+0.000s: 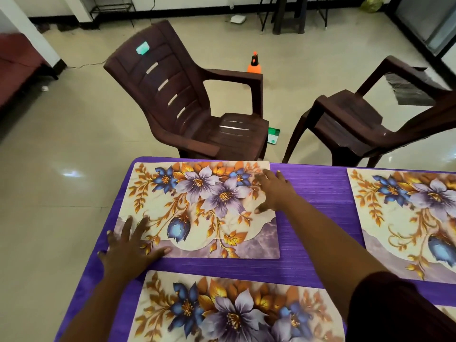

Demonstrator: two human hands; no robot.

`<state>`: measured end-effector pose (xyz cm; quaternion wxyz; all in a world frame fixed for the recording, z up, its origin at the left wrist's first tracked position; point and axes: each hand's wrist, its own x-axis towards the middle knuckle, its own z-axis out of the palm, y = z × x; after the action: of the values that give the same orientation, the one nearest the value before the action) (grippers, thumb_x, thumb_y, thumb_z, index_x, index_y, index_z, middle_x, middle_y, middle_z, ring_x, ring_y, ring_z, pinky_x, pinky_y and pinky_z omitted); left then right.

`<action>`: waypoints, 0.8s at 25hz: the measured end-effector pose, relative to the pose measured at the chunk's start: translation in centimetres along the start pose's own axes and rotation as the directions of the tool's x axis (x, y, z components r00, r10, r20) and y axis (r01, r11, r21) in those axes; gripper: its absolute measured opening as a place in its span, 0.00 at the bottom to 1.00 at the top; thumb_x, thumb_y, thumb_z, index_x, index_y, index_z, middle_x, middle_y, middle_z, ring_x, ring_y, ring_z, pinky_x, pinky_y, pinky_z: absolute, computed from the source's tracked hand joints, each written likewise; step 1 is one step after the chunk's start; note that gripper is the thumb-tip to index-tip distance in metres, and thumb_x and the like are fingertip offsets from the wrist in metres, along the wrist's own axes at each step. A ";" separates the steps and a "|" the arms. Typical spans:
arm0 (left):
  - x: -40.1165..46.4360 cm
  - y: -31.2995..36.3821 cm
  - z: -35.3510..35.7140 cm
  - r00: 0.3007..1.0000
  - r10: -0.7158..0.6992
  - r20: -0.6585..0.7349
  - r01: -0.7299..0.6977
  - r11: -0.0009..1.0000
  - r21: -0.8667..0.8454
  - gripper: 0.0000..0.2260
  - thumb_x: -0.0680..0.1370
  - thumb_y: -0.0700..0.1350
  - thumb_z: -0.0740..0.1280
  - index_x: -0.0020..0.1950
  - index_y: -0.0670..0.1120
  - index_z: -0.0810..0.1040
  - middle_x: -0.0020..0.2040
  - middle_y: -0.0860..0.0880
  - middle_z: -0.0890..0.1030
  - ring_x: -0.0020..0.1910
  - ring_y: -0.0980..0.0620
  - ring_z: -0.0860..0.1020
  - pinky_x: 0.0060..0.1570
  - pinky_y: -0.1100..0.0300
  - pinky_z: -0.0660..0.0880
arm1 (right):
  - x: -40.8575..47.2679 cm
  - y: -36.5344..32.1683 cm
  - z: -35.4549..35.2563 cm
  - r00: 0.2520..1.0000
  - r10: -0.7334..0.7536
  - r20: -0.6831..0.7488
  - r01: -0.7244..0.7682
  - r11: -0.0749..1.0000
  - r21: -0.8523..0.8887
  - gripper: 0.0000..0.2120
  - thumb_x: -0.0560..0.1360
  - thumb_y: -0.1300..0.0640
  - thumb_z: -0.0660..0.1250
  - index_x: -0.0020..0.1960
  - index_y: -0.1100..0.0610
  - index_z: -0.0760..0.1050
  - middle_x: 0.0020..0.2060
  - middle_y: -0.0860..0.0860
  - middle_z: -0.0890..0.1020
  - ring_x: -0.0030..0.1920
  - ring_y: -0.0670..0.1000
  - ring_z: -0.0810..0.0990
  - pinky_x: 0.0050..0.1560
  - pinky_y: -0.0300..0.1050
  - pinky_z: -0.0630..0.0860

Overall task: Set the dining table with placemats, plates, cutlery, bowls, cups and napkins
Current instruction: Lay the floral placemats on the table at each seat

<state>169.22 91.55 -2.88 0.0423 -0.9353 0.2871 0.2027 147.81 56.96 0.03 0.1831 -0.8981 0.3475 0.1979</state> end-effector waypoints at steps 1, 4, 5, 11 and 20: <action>0.3 -0.5 -0.1 1.000 -0.004 0.006 0.004 1.000 0.006 0.55 0.56 0.82 0.54 0.78 0.62 0.42 0.80 0.51 0.45 0.76 0.33 0.45 0.66 0.26 0.55 | 0.3 -0.5 0.0 1.000 0.003 0.003 -0.003 1.000 -0.001 0.51 0.67 0.42 0.76 0.79 0.51 0.48 0.79 0.52 0.48 0.77 0.66 0.44 0.74 0.63 0.53; 1.4 -1.5 -0.2 1.000 0.001 -0.017 0.000 1.000 0.013 0.54 0.56 0.82 0.53 0.78 0.62 0.44 0.80 0.51 0.47 0.76 0.33 0.48 0.65 0.26 0.58 | 1.0 -1.4 -0.2 0.999 0.023 0.022 -0.023 1.000 0.002 0.52 0.67 0.42 0.76 0.79 0.50 0.48 0.79 0.51 0.47 0.76 0.68 0.43 0.73 0.64 0.55; 1.8 -1.8 -0.3 1.000 0.004 -0.020 -0.004 1.000 0.016 0.54 0.57 0.82 0.53 0.78 0.63 0.44 0.80 0.51 0.47 0.76 0.33 0.49 0.65 0.27 0.58 | 1.2 -1.6 -0.2 0.999 0.031 0.021 -0.031 1.000 0.003 0.51 0.67 0.42 0.76 0.79 0.50 0.48 0.79 0.51 0.47 0.76 0.69 0.43 0.72 0.65 0.56; 2.8 -2.2 -0.8 1.000 0.014 -0.013 -0.013 0.999 0.050 0.53 0.57 0.82 0.52 0.78 0.62 0.42 0.80 0.51 0.46 0.76 0.34 0.50 0.66 0.28 0.60 | 2.5 -1.7 0.2 1.000 0.030 0.005 -0.030 0.999 0.040 0.53 0.63 0.41 0.79 0.78 0.49 0.52 0.78 0.52 0.50 0.76 0.68 0.47 0.73 0.68 0.53; 2.6 -2.1 -0.3 0.998 0.053 -0.043 -0.051 0.998 0.034 0.59 0.50 0.86 0.42 0.78 0.62 0.42 0.80 0.50 0.45 0.77 0.35 0.46 0.65 0.25 0.56 | 2.3 -1.1 0.4 0.999 0.023 -0.046 -0.020 0.998 0.066 0.51 0.63 0.44 0.79 0.77 0.51 0.55 0.77 0.54 0.55 0.77 0.64 0.50 0.76 0.62 0.49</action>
<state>172.46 91.93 -3.71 0.0461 -0.9309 0.3154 0.1785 150.00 56.62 -1.16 0.2024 -0.8921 0.3676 0.1674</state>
